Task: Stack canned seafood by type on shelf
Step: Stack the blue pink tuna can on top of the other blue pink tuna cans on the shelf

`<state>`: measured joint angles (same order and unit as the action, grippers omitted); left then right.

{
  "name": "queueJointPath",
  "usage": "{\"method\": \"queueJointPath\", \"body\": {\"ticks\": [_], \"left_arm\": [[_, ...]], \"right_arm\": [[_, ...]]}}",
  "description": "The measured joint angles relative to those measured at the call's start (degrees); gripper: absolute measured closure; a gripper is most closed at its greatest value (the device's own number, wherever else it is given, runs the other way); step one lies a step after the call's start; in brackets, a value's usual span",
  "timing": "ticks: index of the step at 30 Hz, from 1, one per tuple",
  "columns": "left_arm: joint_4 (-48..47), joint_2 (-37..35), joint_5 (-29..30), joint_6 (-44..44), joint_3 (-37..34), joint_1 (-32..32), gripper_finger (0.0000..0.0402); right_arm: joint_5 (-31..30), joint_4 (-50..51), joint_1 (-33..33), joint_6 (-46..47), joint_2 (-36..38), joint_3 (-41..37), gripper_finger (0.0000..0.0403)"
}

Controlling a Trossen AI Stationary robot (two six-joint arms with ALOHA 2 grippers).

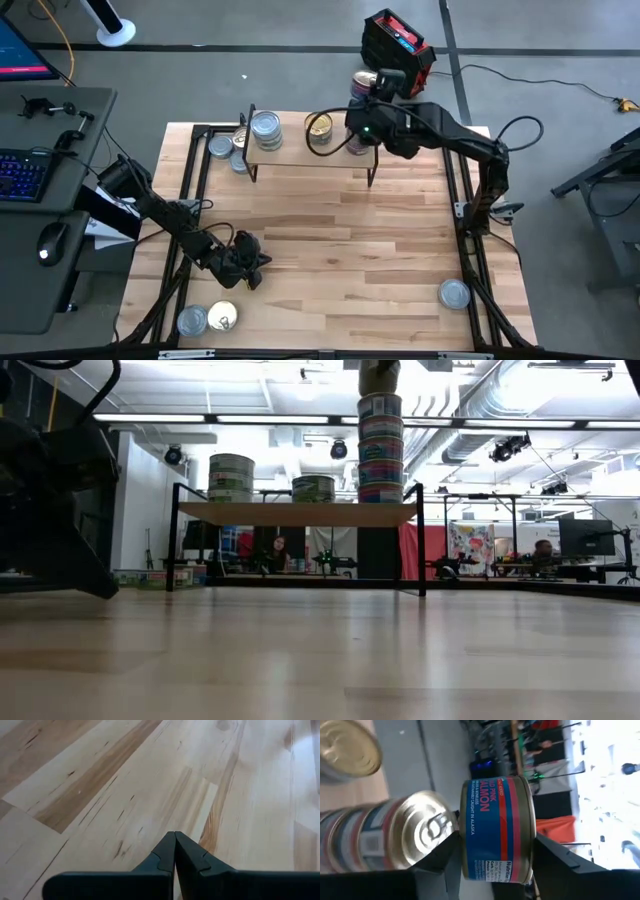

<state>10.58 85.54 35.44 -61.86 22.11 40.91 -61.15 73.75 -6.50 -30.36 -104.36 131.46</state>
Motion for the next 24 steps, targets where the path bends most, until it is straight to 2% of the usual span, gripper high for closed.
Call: {"method": "queueJointPath", "body": {"ticks": [5,10,16,24], "left_arm": [[0.0,0.0,0.1,1.7,0.0,0.0,0.0402],[0.0,0.0,0.2,2.0,0.0,0.0,0.0401],[0.0,0.0,0.2,1.9,0.0,0.0,0.0401],[0.0,0.0,0.2,1.9,0.0,0.0,0.0402]], "right_arm": [[5.1,5.4,-1.2,7.3,0.0,0.0,0.0211],[4.7,4.9,-1.4,6.2,0.0,0.0,0.0203],[9.1,4.6,-1.4,6.2,0.2,0.1,0.0201],[8.7,4.9,-1.2,6.8,0.1,0.1,0.0199]]}}
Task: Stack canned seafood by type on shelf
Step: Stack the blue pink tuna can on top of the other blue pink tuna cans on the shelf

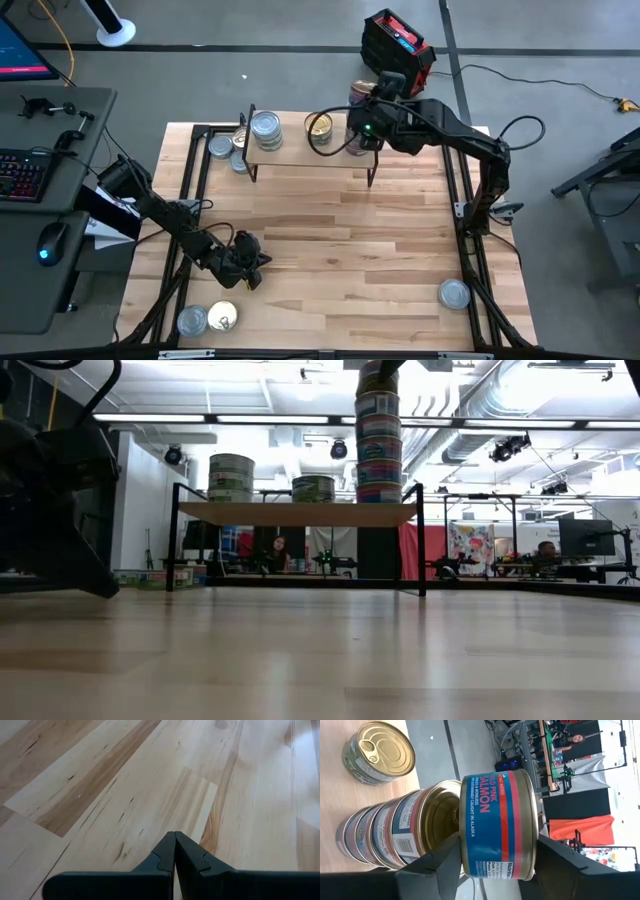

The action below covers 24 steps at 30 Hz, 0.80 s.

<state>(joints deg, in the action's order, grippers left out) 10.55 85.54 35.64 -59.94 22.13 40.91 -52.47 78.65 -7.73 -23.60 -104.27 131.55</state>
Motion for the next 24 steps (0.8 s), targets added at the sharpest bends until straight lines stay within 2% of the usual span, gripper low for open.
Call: {"method": "queueJointPath", "body": {"ticks": [11,24], "left_arm": [[0.0,0.0,0.0,-1.9,0.0,0.0,0.0402],[0.0,0.0,0.0,-1.9,0.0,0.0,0.0402]], "right_arm": [[1.2,0.4,0.0,-2.0,0.0,-0.1,0.0186],[1.7,0.4,0.0,-1.9,-0.2,-0.1,0.0054]]}}
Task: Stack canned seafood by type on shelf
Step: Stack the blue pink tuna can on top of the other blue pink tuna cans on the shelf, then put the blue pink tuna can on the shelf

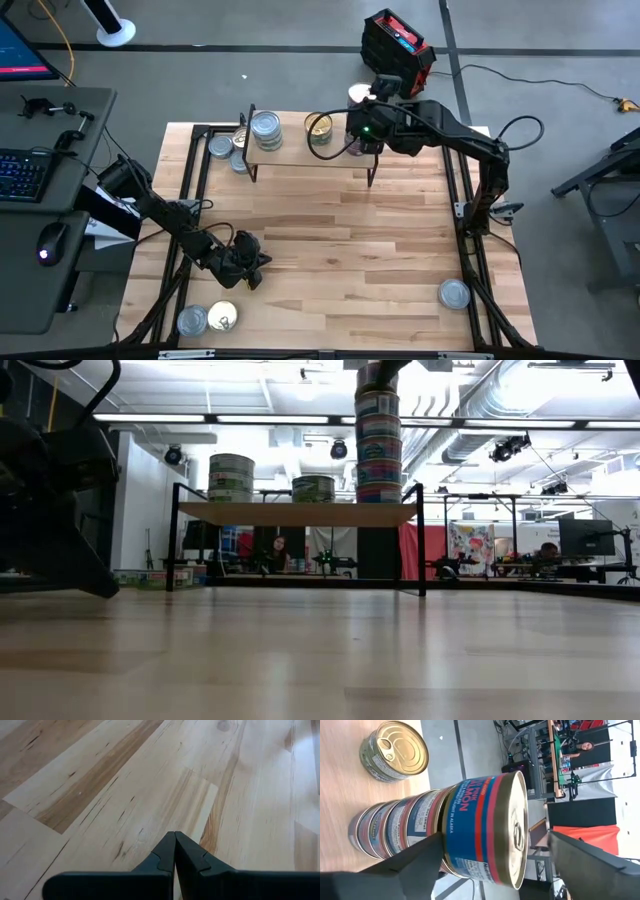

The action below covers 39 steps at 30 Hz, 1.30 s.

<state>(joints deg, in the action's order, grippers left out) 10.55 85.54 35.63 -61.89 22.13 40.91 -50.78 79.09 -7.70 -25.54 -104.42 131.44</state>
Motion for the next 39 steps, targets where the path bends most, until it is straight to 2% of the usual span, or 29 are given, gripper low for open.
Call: {"method": "queueJointPath", "body": {"ticks": [7,17,20,23,27,30,32,35,39], "left_arm": [[-0.1,0.0,0.0,0.0,0.0,0.0,0.0402],[-0.3,0.0,0.2,0.2,0.0,0.0,0.0402],[-0.3,0.0,0.2,0.2,0.0,0.0,0.0401],[-0.3,0.0,0.2,0.1,0.0,0.0,0.0402],[-0.3,0.0,-0.4,0.0,0.0,0.5,0.0402],[-0.2,0.0,-0.4,0.0,0.0,0.5,0.0402],[0.0,0.0,-0.4,-0.3,0.0,0.5,0.0401],[0.1,0.0,-0.5,-2.0,0.0,0.5,0.0401],[1.2,0.0,-4.3,-4.6,0.0,0.5,0.0402]], "right_arm": [[2.2,-0.1,-0.1,2.8,0.0,1.3,0.0013],[5.3,-0.3,-1.0,4.7,0.3,3.6,0.0006],[9.7,-0.5,-0.4,6.7,0.4,3.6,0.0006],[16.5,-1.6,1.4,14.2,0.6,3.5,0.0006],[33.4,-4.3,4.7,27.2,0.8,3.5,0.0006],[44.3,-9.6,8.5,31.5,0.7,0.9,0.0006],[47.0,-13.9,12.2,32.2,0.5,-2.7,0.0006],[47.4,-19.2,17.9,34.7,0.5,-11.0,0.0006],[48.9,-17.7,24.5,41.6,0.4,-23.9,0.0006]]}}
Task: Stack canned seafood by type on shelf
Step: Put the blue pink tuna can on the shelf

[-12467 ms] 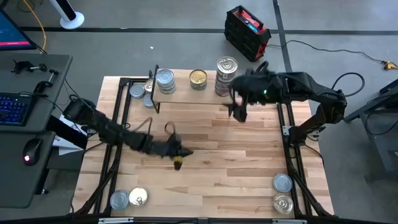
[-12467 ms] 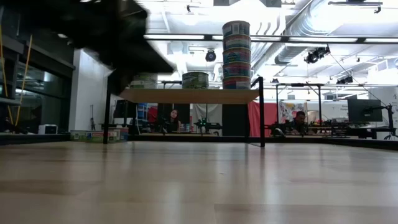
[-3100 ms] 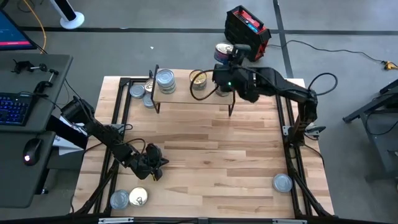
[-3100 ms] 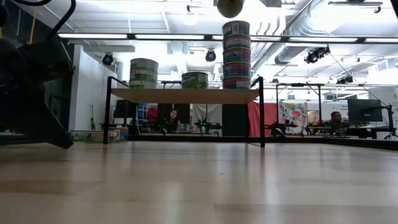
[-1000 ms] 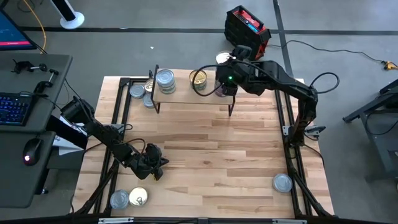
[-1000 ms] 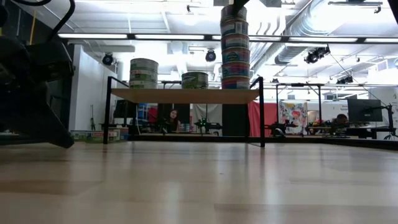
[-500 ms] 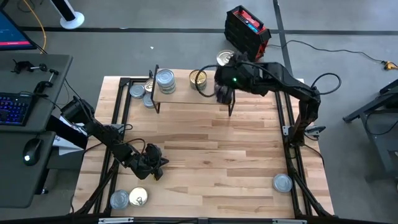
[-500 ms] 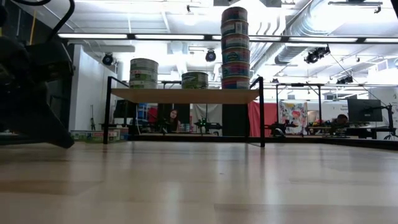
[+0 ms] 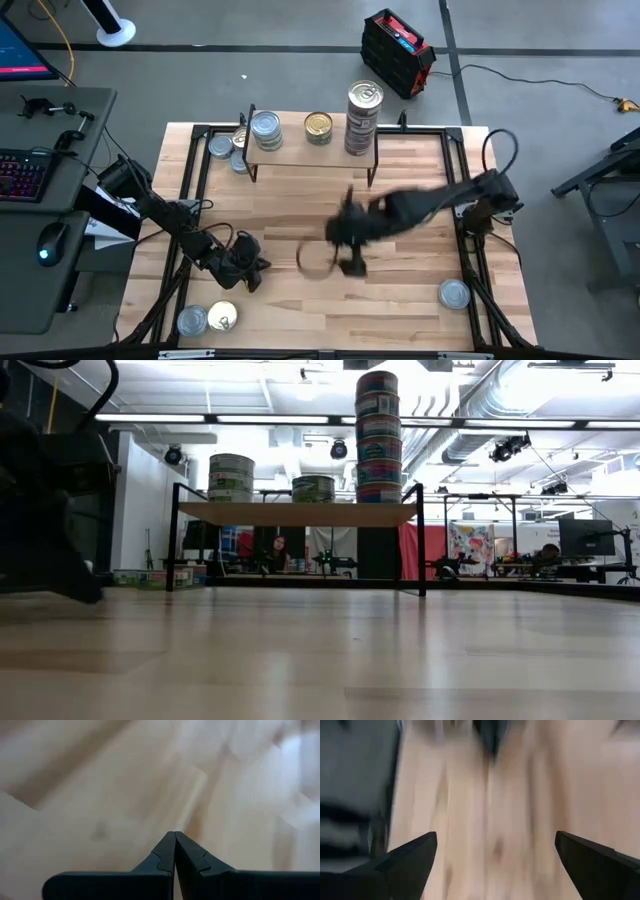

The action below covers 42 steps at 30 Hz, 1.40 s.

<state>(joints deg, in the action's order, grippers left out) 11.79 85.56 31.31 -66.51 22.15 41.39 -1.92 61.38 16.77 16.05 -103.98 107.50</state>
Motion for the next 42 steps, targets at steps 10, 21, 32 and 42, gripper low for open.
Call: {"method": "queueJointPath", "body": {"ticks": [10,21,32,42], "left_arm": [[-0.4,-5.4,-23.0,11.6,8.0,-1.2,0.0402],[-53.1,-5.7,-33.9,3.9,38.5,9.9,0.0401],[-56.0,1.4,-28.3,-21.7,38.3,17.0,0.0401],[-55.3,9.5,-34.0,-30.6,38.3,15.1,0.0402]], "right_arm": [[8.4,-5.5,14.3,17.2,-0.2,-25.0,0.0006],[8.2,-17.1,17.4,12.4,-0.1,-33.9,0.0008],[7.3,-13.4,19.4,10.9,-0.1,-42.3,0.0309],[7.5,-15.8,20.0,16.9,5.1,-49.4,0.0398]]}}
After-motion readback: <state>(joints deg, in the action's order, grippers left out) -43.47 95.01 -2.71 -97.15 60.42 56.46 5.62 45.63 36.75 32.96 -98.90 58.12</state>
